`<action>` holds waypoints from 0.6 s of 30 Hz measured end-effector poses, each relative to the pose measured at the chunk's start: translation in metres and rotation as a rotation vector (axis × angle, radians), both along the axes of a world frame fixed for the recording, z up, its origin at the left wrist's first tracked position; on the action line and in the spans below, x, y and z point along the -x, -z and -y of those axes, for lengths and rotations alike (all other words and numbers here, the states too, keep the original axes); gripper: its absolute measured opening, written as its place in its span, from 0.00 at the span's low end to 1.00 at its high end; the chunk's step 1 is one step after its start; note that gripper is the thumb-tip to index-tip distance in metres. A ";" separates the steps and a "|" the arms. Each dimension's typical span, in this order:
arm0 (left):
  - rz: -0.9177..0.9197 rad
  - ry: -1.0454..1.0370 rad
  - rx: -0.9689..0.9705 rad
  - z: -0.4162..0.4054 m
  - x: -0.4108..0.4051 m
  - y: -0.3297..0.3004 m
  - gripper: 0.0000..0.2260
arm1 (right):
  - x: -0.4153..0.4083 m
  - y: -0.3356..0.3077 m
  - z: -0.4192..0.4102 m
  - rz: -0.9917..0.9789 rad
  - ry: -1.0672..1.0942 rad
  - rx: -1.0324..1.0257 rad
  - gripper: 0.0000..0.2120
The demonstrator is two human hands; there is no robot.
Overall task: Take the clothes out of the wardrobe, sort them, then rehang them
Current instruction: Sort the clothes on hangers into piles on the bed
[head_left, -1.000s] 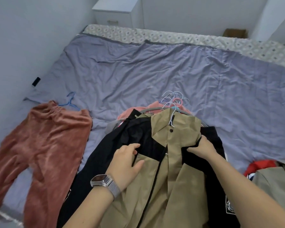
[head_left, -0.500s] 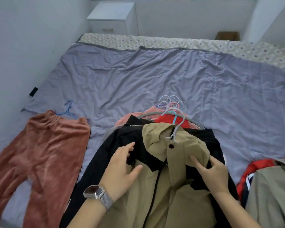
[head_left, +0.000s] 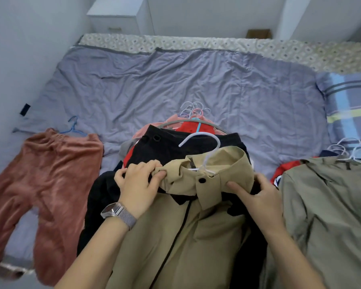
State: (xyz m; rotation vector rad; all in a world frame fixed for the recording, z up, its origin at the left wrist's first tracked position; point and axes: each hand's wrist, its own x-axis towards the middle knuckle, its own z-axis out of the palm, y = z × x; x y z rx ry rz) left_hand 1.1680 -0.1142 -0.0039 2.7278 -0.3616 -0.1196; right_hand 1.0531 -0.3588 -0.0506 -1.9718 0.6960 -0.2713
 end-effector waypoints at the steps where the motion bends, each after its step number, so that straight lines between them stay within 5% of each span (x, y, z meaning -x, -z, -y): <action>1: -0.019 -0.018 0.014 -0.004 0.008 -0.005 0.13 | 0.005 -0.007 -0.005 -0.001 -0.003 0.004 0.22; 14: -0.046 -0.164 0.218 -0.127 0.167 -0.107 0.13 | 0.151 -0.099 -0.107 0.039 -0.274 0.496 0.30; 18: -0.029 -0.174 0.261 -0.155 0.213 -0.141 0.15 | 0.193 -0.133 -0.148 0.089 -0.210 0.570 0.29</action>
